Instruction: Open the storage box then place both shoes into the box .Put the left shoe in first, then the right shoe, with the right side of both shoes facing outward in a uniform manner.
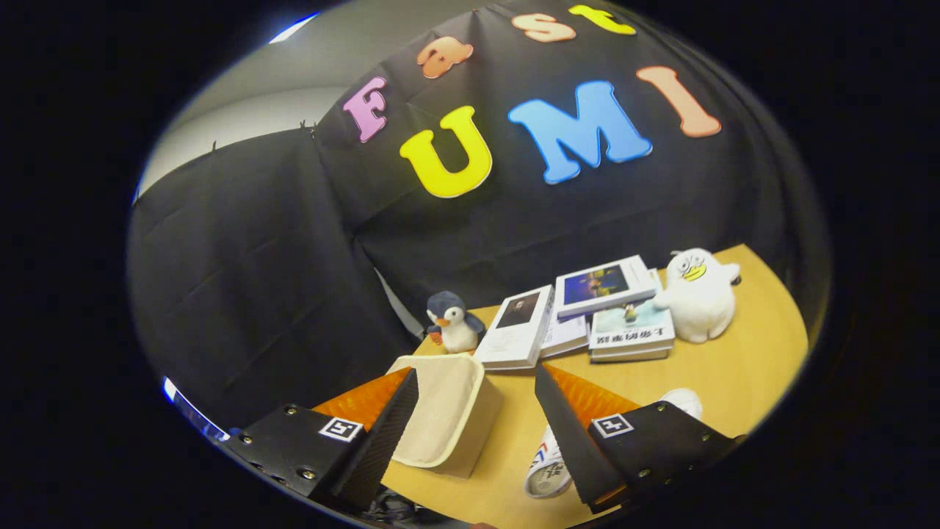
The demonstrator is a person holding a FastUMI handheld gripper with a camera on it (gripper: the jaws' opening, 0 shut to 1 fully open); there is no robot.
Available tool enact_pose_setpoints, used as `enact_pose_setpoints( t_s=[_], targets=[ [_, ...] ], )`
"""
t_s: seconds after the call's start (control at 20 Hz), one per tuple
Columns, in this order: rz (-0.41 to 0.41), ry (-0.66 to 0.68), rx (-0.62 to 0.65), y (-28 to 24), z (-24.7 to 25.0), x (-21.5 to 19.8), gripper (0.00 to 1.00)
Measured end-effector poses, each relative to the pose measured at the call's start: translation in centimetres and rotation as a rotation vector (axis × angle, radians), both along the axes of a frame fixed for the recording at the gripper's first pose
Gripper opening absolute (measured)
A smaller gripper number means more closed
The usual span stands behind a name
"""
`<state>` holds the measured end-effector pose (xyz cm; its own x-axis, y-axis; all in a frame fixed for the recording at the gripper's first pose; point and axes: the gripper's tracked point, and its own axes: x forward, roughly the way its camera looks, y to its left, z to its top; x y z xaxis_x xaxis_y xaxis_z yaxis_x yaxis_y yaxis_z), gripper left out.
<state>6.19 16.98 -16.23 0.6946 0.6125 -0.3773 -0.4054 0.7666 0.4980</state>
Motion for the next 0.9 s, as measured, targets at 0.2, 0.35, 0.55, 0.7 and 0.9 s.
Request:
enact_pose_setpoints(
  t_s=[0.2,0.35,0.55,0.7,0.9],
  targets=[
    [0.072,0.166,0.111,2.8,-3.7,0.6,0.96],
    [0.145,0.251,0.139,5.0,-6.7,0.7,0.96],
    [0.243,0.394,0.196,8.5,-11.1,0.0,0.96],
    [0.289,0.470,0.228,10.5,-13.3,-0.1,0.95],
    [0.315,0.559,0.299,12.3,-14.5,-0.3,0.95]
  ],
)
